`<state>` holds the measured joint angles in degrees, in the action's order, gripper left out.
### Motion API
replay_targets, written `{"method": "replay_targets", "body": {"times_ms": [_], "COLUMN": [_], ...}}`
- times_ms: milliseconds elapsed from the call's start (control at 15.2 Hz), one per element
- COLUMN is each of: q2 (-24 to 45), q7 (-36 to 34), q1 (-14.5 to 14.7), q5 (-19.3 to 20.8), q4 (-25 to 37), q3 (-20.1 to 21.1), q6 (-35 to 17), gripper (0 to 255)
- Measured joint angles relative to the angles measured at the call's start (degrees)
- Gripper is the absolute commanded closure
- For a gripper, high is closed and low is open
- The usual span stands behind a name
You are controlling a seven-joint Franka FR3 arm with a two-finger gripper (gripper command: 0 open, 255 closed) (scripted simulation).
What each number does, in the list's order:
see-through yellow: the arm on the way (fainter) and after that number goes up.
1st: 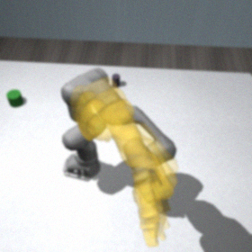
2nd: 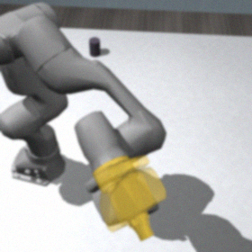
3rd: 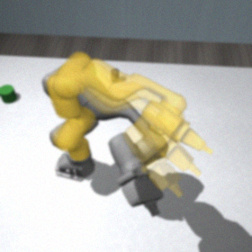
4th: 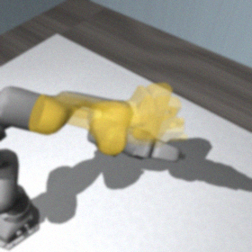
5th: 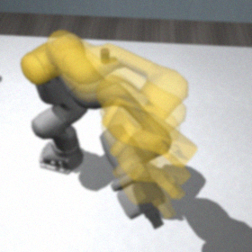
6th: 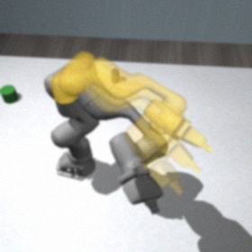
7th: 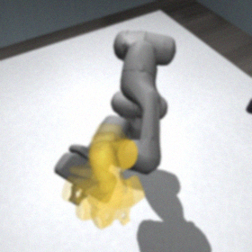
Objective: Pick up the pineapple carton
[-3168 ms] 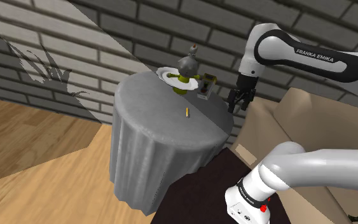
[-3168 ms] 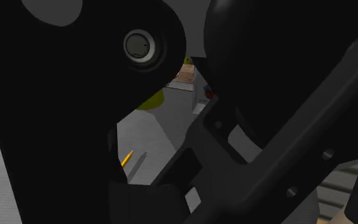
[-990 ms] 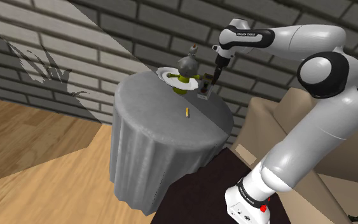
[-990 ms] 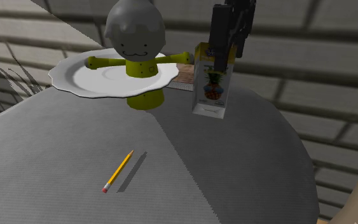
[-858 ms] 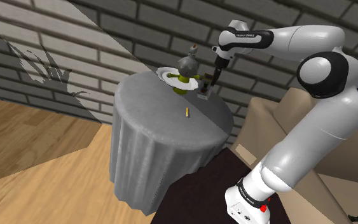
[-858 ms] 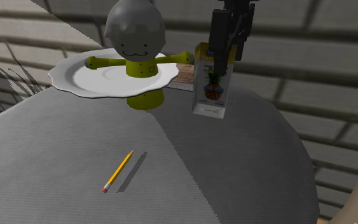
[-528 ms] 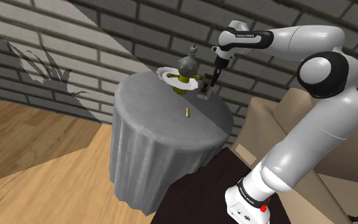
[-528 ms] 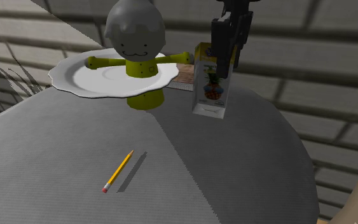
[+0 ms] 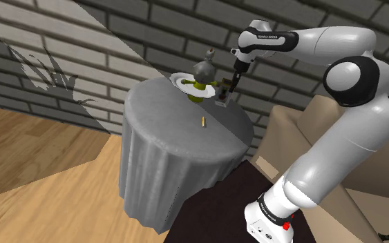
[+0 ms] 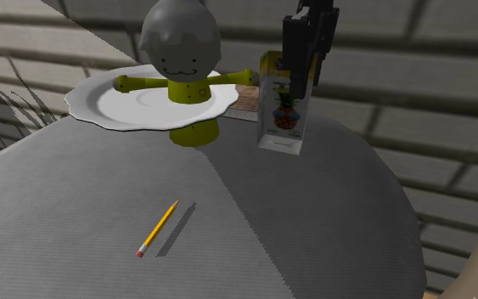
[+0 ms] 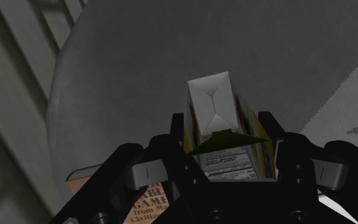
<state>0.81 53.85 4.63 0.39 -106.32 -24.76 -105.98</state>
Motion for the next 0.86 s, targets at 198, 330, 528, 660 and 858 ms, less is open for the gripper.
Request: {"method": "replay_targets", "body": {"times_ms": [198,330,528,660,858], "q2": [-0.1,-0.1,-0.3,-0.2,0.0], "q7": [-0.1,0.0,0.0,-0.1,0.1], "q1": [0.0,0.0,0.0,0.1,0.0], "q5": [0.0,0.0,0.1,0.1,0.0], "q4": [2.2,3.7,5.6,7.4,9.6], "q3": [0.0,0.0,0.0,0.0,0.0], "q6": [2.3,3.8,5.9,7.5,9.6], "gripper": [255,255,255,255,255]}}
